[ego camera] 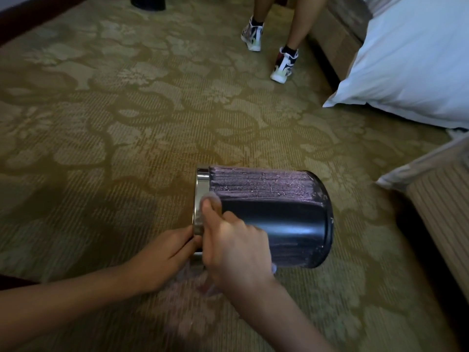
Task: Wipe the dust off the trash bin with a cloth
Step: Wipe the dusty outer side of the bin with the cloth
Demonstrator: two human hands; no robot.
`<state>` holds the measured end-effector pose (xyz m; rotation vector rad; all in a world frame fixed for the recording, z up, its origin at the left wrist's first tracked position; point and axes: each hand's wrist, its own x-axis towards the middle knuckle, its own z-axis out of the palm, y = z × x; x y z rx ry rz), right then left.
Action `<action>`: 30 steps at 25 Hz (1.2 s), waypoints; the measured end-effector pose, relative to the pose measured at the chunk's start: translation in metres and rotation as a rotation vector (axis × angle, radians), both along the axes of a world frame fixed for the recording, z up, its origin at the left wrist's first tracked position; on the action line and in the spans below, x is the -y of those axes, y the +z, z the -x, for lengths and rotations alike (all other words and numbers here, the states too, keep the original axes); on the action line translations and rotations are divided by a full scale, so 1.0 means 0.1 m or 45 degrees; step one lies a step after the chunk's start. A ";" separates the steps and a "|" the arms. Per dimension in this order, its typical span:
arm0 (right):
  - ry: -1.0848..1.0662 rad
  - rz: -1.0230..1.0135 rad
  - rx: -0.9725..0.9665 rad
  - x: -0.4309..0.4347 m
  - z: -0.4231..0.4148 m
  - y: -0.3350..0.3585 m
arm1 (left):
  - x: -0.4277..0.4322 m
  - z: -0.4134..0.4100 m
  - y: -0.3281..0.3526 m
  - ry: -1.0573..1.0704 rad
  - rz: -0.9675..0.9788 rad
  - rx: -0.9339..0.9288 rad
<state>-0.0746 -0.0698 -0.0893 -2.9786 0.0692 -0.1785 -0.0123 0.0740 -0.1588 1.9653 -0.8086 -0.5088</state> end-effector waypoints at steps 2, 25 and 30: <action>-0.009 0.049 0.053 0.07 0.00 0.00 | 0.00 0.01 0.00 0.014 0.001 -0.020; 0.026 0.006 -0.068 -0.06 -0.10 0.06 | -0.05 0.09 0.08 -0.033 -0.102 -0.015; -0.414 0.090 -0.051 0.79 0.08 0.17 | -0.02 0.11 0.05 -0.003 -0.178 0.002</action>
